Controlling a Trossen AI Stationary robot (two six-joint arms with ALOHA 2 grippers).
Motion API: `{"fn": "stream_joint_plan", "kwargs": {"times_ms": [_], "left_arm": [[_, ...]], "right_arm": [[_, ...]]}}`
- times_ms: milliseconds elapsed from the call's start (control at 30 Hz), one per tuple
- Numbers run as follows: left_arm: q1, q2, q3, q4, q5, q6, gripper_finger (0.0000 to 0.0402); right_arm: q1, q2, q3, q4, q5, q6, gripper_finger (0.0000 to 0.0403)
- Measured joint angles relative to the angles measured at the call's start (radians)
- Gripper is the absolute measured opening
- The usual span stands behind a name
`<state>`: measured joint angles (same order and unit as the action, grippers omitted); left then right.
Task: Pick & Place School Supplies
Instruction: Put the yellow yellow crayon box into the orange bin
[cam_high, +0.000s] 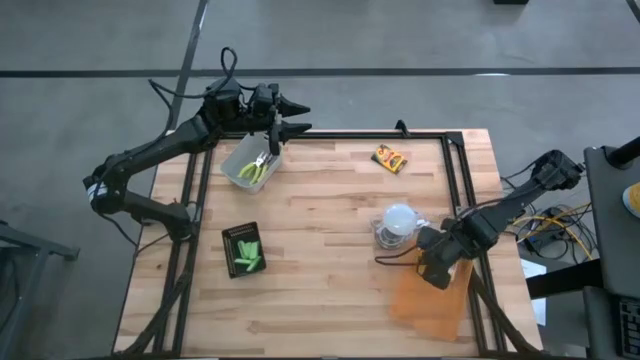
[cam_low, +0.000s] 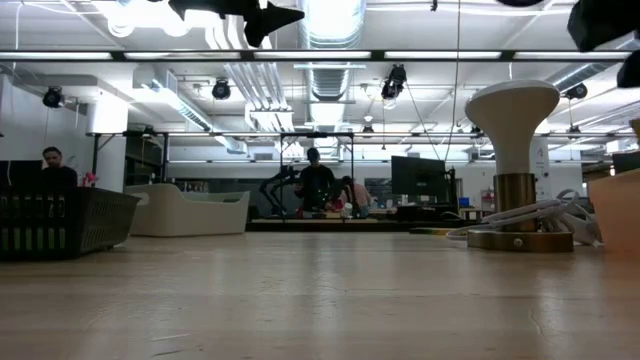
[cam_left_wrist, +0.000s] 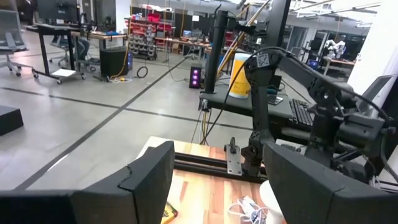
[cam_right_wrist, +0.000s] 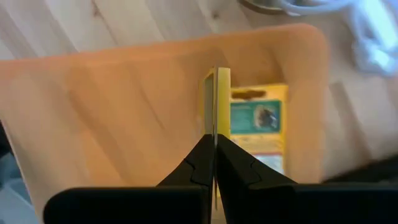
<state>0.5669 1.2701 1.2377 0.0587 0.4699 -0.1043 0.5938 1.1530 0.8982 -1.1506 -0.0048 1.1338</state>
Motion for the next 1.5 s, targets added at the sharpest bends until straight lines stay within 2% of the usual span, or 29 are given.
{"fn": "stream_joint_plan", "kwargs": {"times_ms": [200, 433, 633, 833, 967, 1067, 1300, 1500], "left_arm": [[0.000, 0.000, 0.000, 0.000, 0.000, -0.001, 0.0252], [0.000, 0.000, 0.000, -0.001, 0.000, -0.001, 0.0252], [0.000, 0.000, 0.000, -0.001, 0.000, -0.001, 0.0252], [0.000, 0.000, 0.000, -0.001, 0.000, -0.001, 0.0252], [0.000, 0.000, 0.000, -0.001, 0.000, -0.001, 0.0252], [0.000, 0.000, 0.000, -0.001, 0.000, -0.001, 0.0252], [0.000, 0.000, 0.000, -0.001, 0.000, -0.001, 0.0252], [0.000, 0.000, 0.000, -0.001, 0.000, -0.001, 0.0252]], "right_arm": [[0.001, -0.005, -0.081, 0.183, -0.052, -0.039, 0.0009], [0.000, -0.003, -0.106, 0.193, -0.042, -0.025, 0.0009], [0.000, -0.003, -0.091, 0.168, -0.020, -0.037, 0.0009], [-0.001, -0.002, -0.030, 0.061, 0.004, -0.042, 0.0008], [0.000, -0.003, 0.024, -0.082, 0.081, -0.030, 0.0008], [-0.001, -0.004, 0.038, -0.102, 0.120, -0.013, 0.0008], [0.000, -0.003, 0.038, -0.031, 0.039, 0.008, 0.0008], [0.004, -0.004, 0.102, -0.010, 0.032, 0.002, 0.0008]]}}
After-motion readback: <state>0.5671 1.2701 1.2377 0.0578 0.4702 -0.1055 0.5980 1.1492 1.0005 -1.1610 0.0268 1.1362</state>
